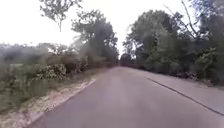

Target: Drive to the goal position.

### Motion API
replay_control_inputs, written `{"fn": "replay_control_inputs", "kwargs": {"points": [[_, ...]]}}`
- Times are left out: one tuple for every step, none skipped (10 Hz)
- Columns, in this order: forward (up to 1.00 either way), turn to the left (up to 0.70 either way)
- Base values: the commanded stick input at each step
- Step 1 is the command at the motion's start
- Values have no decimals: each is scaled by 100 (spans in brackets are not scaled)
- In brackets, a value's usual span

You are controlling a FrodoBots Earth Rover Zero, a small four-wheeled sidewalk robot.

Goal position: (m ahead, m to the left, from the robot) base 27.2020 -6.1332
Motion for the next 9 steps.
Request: {"fn": "replay_control_inputs", "kwargs": {"points": [[100, -3], [100, 0], [100, 0], [100, 0], [100, 0], [100, 0], [100, 0], [100, 0], [100, 0]]}}
